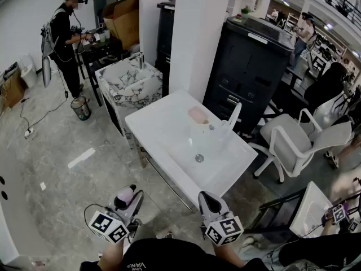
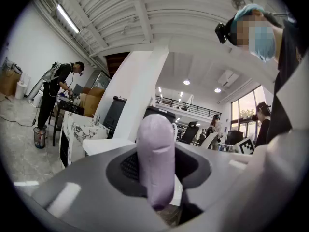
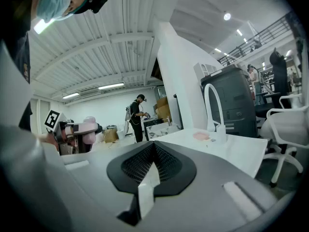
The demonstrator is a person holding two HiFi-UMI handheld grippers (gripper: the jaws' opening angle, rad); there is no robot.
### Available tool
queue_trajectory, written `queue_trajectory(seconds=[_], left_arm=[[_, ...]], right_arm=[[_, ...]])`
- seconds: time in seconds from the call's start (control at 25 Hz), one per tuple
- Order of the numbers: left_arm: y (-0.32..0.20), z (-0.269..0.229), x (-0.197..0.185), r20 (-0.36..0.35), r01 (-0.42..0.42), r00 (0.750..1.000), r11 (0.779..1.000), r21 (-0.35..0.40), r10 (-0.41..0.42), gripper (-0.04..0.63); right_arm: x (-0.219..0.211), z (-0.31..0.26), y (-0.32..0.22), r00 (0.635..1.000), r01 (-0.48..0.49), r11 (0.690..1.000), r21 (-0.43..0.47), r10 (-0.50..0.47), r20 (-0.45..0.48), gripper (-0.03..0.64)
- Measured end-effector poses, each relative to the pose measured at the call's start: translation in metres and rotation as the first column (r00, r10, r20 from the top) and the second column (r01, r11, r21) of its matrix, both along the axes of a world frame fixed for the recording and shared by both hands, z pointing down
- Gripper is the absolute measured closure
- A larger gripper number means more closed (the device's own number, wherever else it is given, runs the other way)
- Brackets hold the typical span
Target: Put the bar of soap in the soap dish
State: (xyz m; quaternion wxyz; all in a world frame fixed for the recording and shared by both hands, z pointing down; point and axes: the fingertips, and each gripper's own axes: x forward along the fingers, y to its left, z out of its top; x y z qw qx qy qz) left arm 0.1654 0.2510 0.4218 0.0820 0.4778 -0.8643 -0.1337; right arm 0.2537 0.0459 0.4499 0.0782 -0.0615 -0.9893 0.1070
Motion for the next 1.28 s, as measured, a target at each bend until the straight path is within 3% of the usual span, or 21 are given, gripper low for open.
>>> queue_trajectory(seconds=[0.24,0.48,0.88,1.28], left_arm=[[0.003,0.007,-0.016,-0.012,0.015,1.0,1.0,0.002,-0.015,0.417],[-0.005,0.01,-0.058,-0.02,-0.015,1.0,1.0,0.01,0.015,0.417],[-0.03,0.011,-0.149,-0.025,-0.152,0.988,0.988,-0.002,0.152,0.417],[-0.045,0.018,-0.238,-0.017,-0.323,0.946,0.946,-0.018,0.323,0.417]], right_arm=[[-0.012,0.002,-0.001,1.0,0.012,1.0,-0.02,-0.012,0.0,0.621],[-0.047,0.003,-0.009,0.999,-0.033,0.999,-0.034,0.033,-0.007,0.621],[-0.112,0.002,-0.019,0.985,-0.17,0.985,-0.039,0.169,-0.025,0.621],[-0.173,0.006,-0.009,0.944,-0.33,0.943,-0.042,0.329,-0.021,0.621]])
